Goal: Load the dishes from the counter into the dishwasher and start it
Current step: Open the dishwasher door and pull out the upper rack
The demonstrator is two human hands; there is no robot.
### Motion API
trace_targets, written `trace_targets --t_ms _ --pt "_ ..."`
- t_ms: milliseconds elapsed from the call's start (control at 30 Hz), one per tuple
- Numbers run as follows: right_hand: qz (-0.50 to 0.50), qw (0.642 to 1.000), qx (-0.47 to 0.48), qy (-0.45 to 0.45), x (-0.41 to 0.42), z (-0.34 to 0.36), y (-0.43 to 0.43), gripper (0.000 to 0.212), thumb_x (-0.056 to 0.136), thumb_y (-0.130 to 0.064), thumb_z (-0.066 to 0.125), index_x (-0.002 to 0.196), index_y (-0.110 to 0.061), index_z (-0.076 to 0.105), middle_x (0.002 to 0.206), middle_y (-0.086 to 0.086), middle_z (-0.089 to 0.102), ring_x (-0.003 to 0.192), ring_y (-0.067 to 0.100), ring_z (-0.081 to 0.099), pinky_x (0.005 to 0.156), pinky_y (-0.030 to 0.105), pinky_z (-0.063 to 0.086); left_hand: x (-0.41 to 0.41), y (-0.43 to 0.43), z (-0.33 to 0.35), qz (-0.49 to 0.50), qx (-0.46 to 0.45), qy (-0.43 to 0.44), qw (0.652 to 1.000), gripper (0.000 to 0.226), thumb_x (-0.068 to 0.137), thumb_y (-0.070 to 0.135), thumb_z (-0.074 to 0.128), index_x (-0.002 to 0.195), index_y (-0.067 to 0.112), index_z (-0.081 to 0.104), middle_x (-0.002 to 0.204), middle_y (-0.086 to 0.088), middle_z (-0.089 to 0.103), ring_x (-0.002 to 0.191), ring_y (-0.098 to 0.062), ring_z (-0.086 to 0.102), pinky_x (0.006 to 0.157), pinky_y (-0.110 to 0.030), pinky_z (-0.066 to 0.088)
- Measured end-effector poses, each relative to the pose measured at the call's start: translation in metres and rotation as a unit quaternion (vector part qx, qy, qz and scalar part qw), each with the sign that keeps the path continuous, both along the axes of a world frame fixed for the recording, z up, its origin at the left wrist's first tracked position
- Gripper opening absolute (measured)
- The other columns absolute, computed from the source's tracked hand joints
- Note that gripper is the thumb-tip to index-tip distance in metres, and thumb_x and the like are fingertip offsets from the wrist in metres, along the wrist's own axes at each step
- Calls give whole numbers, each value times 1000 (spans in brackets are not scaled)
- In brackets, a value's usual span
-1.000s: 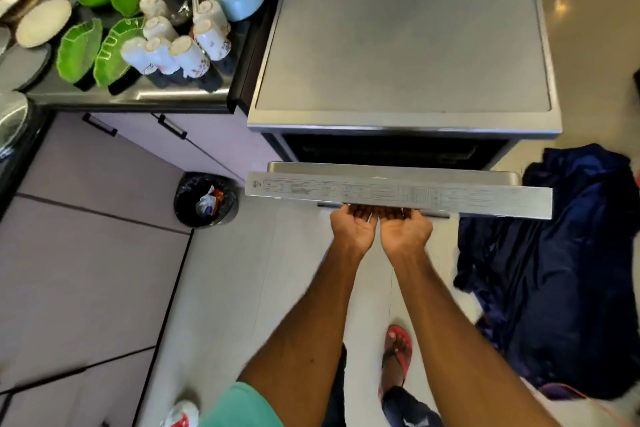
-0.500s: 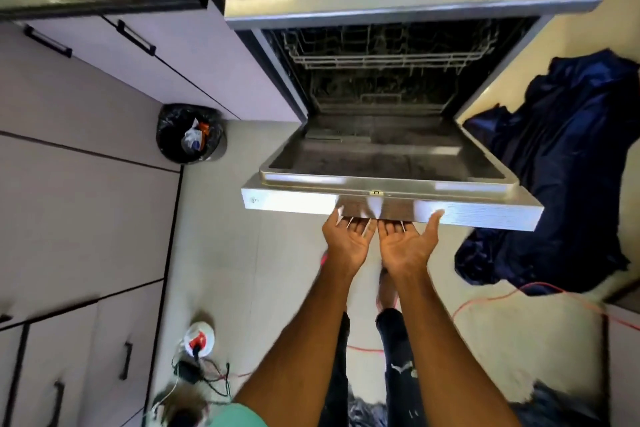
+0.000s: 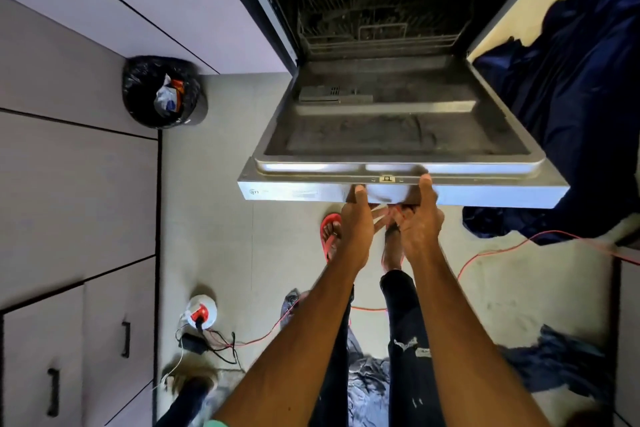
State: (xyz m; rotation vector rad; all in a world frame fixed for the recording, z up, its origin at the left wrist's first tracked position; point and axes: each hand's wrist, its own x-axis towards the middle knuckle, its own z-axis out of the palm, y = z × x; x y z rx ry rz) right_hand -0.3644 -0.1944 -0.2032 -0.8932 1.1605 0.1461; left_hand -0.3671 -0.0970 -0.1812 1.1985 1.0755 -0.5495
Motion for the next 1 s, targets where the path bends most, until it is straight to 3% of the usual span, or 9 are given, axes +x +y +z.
trace_targets --t_ms 100,200,267,333,433,500,567,633,1000 --pt "-5 998 52 43 -16 -1 -5 25 94 -33 68 95 -9 63 91 9 67 99 29 66 91 43 57 -11 7 4 -209 149 54 965 45 104 44 43 85 11 66 90 -8 70 86 -26 71 79 -38 60" --pt "175 979 -10 100 -17 18 -19 35 95 -40 66 91 -6 68 89 13 74 89 31 74 83 36 61 -17 17 14 -475 407 -58 778 29 100 31 49 92 11 70 91 -5 71 88 -23 67 77 -34 53" --pt "389 890 -220 91 -13 34 -29 39 95 -44 62 80 -10 73 71 4 74 75 29 75 62 22 56 -10 22 21 -448 491 -228 712 20 98 23 52 101 12 68 101 -6 69 96 -22 63 80 -34 55" --pt "484 737 -472 -7 -3 44 -33 29 93 -42 58 86 -18 74 81 -2 73 84 23 72 68 21 47 4 27 10 -433 494 -333 676 29 101 26 47 119 9 62 122 -11 62 116 -26 56 98 -37 50" --pt "557 657 -501 -84 21 21 -18 55 98 -43 59 145 -18 47 153 7 44 144 25 37 116 34 30 20 39 -19 -560 484 -248 625 67 104 52 12 150 12 40 160 -14 33 150 -35 25 123 -53 19" --pt "639 567 -515 -61 26 -8 -11 64 102 -52 42 153 -14 34 163 12 27 152 30 20 125 45 11 17 48 -37 -621 476 -208 587 75 102 56 -1 152 16 38 163 -12 30 152 -35 21 122 -57 14" --pt "676 505 -534 -47 18 -31 -11 64 102 -56 30 147 -12 43 156 12 39 147 31 29 125 49 14 9 51 -52 -649 467 -191 569 70 103 56 5 152 18 39 161 -11 34 150 -37 25 120 -59 17" --pt "691 507 -514 -49 2 -45 -14 65 103 -56 26 147 -14 45 155 11 41 147 30 32 125 48 15 -1 51 -65 -683 443 -155 560 67 103 55 13 155 18 33 162 -10 31 150 -39 25 120 -60 18" --pt "849 436 -291 72 -54 -214 -15 68 106 -52 20 161 -18 -1 168 10 -10 155 31 -3 125 47 8 -43 60 -227 -790 235 -16 567 70 101 29 44 161 24 7 170 -4 0 154 -37 7 119 -59 25"
